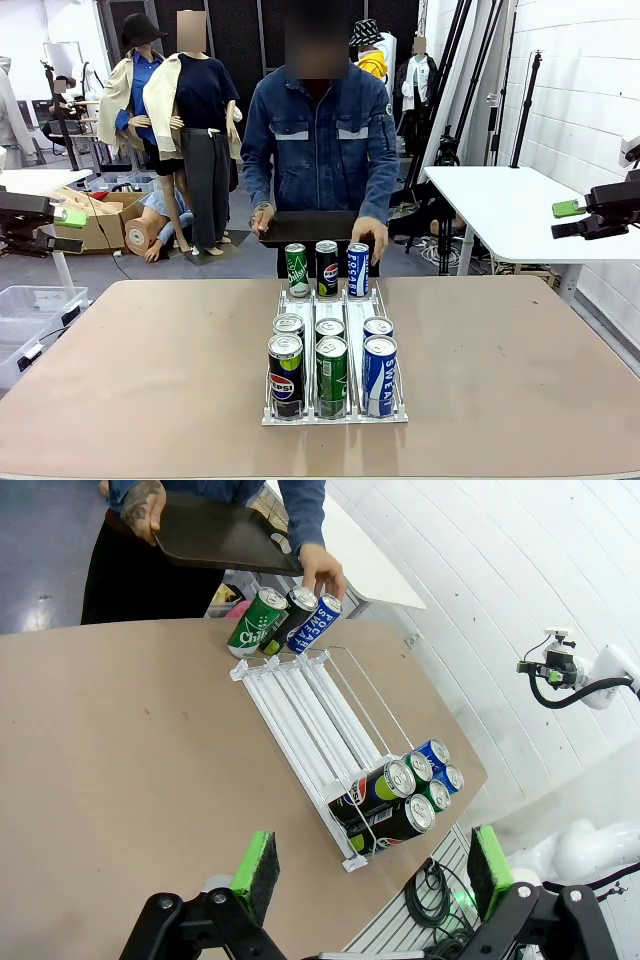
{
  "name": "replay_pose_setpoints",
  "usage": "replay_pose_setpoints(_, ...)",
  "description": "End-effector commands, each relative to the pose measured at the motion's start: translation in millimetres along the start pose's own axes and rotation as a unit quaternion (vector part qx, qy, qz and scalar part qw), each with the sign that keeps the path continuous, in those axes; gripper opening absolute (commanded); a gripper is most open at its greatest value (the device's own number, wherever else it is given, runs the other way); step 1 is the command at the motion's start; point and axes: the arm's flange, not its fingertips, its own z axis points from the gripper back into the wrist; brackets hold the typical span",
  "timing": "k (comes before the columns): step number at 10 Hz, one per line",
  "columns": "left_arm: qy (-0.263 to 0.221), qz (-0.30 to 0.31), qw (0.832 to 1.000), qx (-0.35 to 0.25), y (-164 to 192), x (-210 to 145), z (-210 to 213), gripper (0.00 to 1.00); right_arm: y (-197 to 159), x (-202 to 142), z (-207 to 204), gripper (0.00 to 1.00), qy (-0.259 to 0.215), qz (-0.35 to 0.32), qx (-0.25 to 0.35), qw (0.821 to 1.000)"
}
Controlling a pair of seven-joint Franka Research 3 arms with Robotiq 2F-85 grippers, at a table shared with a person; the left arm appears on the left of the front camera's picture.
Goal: Retrieve and hand over the desired beverage to the person.
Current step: Pick up a can of the same type that the person held from the Automatic Can Dispenser.
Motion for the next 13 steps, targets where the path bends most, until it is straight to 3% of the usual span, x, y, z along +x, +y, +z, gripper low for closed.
replay_pose_setpoints(1, -0.001, -0.002, 1.0, -0.003, 0.9, -1.0, 0.8, 1.0, -0.6, 1.0, -0.9, 1.0, -0.003, -0.002, 0.001, 1.0)
replay_pose_setpoints(13, -0.001, -0.002, 1.0, -0.003, 0.9, -1.0, 0.8, 1.0, -0.6, 1.0, -0.9, 1.0, -0.003, -0.002, 0.001, 1.0)
